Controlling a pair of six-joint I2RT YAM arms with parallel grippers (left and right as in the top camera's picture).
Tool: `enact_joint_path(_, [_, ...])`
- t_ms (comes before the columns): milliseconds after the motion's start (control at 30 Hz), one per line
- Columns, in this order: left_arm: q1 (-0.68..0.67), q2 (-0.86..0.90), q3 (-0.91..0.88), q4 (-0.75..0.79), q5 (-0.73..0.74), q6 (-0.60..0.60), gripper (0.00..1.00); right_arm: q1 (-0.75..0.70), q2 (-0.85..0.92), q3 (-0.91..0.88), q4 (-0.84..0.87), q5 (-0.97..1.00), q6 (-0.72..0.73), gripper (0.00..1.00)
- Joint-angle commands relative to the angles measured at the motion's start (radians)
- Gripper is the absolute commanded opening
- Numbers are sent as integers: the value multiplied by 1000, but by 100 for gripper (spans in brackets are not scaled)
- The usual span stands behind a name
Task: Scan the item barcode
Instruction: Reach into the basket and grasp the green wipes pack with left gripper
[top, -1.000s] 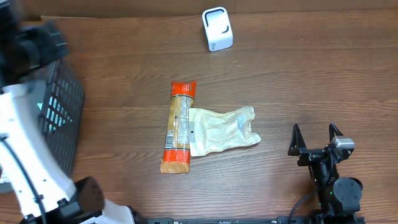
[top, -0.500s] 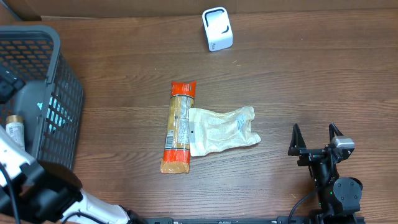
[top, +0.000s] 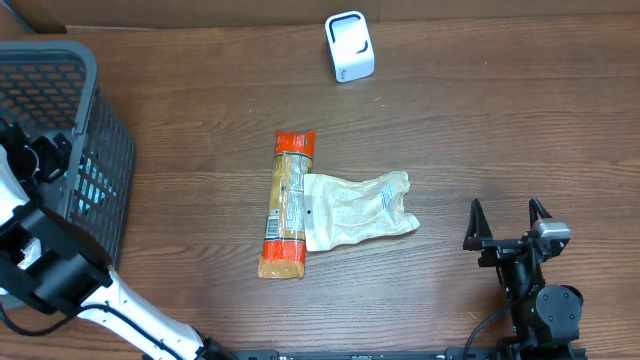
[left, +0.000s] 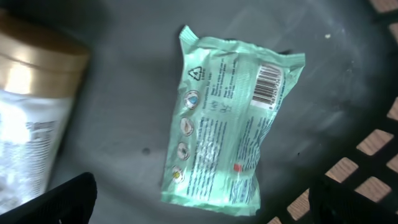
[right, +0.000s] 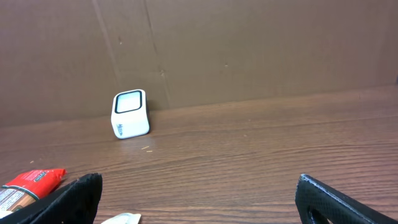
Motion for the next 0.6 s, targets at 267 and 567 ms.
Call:
enact_joint_path(267, [-8,98,-10,-19,14,29,93,6,-9,-10,5,9,-3,100])
enact_joint_path(567, [-37,151,-20,-3,15,29,94,6,-9,-10,5,9,-3,100])
